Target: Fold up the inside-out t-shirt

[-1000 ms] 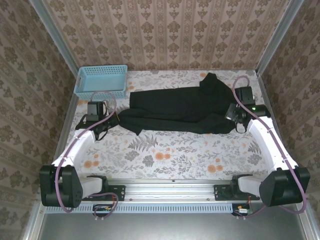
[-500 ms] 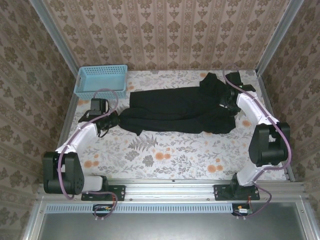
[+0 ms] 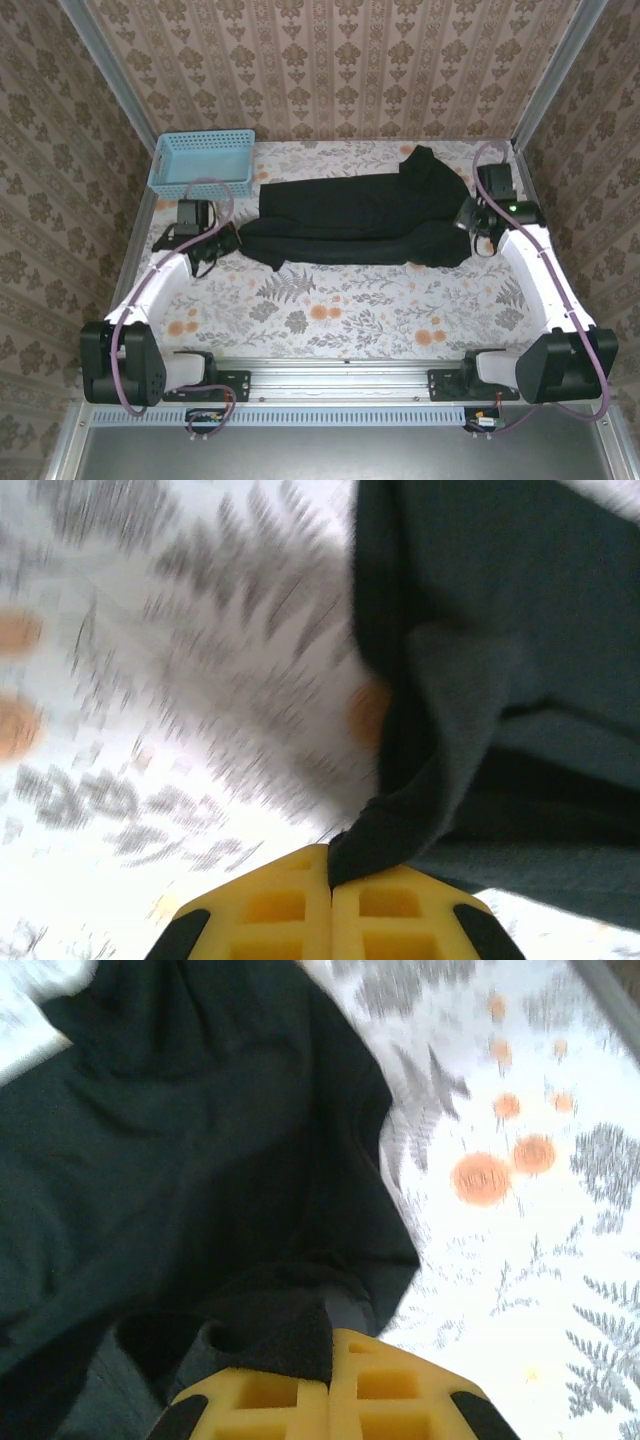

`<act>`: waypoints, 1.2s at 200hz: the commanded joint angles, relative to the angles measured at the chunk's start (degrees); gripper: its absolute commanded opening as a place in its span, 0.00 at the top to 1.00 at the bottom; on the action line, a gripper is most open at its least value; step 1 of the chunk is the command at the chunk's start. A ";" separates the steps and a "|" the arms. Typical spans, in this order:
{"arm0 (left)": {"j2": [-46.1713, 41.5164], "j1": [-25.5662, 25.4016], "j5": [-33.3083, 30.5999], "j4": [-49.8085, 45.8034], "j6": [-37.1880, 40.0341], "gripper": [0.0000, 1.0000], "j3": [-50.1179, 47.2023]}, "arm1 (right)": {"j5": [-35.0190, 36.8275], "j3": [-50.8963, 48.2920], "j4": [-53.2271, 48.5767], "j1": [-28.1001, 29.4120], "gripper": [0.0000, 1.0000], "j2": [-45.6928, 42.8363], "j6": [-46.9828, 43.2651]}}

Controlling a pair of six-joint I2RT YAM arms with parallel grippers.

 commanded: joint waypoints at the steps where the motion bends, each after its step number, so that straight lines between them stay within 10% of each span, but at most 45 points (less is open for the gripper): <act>1: -4.59 -0.66 4.38 2.27 1.10 1.00 9.97 | 0.27 14.75 -2.88 -0.28 1.00 -2.77 -1.78; 103: -29.71 -0.53 8.36 8.22 5.37 1.00 12.87 | 3.40 50.36 -8.38 -0.28 1.00 -13.51 -9.61; 198: 1.48 0.15 5.07 0.41 4.50 1.00 27.78 | 3.76 50.48 -2.75 -0.28 1.00 10.50 -13.65; 240: 17.04 2.90 8.31 1.69 0.10 1.00 44.05 | 3.13 69.94 -4.83 -0.43 1.00 27.59 -14.74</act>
